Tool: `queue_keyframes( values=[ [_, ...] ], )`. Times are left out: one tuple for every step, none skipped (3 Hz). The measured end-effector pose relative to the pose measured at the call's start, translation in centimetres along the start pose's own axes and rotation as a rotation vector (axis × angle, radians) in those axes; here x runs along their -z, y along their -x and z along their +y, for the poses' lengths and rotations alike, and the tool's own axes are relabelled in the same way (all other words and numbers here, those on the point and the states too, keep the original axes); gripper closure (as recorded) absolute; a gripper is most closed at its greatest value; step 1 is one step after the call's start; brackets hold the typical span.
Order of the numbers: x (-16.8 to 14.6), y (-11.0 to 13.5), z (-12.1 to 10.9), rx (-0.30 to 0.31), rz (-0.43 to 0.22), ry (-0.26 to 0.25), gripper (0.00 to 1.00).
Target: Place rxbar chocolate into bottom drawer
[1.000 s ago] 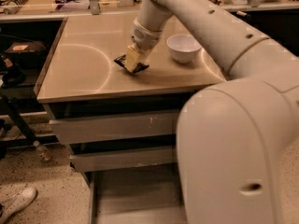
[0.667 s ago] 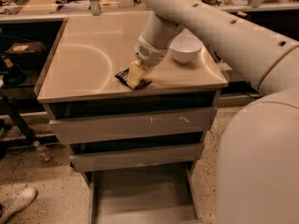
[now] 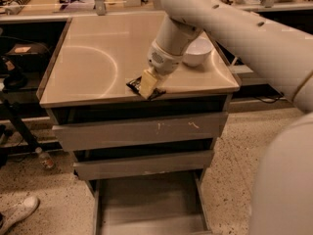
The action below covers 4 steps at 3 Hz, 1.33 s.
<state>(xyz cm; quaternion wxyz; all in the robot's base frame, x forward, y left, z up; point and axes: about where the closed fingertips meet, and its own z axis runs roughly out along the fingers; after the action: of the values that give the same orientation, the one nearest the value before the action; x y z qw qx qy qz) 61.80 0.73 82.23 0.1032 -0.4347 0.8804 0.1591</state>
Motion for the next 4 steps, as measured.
queue_keyframes(
  values=[
    [1.7, -3.8, 2.3, -0.064, 0.007, -0.022, 1.00],
    [2.0, -8.7, 5.3, -0.140, 0.035, -0.004, 1.00],
    [2.0, -8.7, 5.3, -0.140, 0.035, -0.004, 1.00],
    [-1.1, -11.2, 5.8, -0.195, 0.054, 0.042, 1.00]
  ],
)
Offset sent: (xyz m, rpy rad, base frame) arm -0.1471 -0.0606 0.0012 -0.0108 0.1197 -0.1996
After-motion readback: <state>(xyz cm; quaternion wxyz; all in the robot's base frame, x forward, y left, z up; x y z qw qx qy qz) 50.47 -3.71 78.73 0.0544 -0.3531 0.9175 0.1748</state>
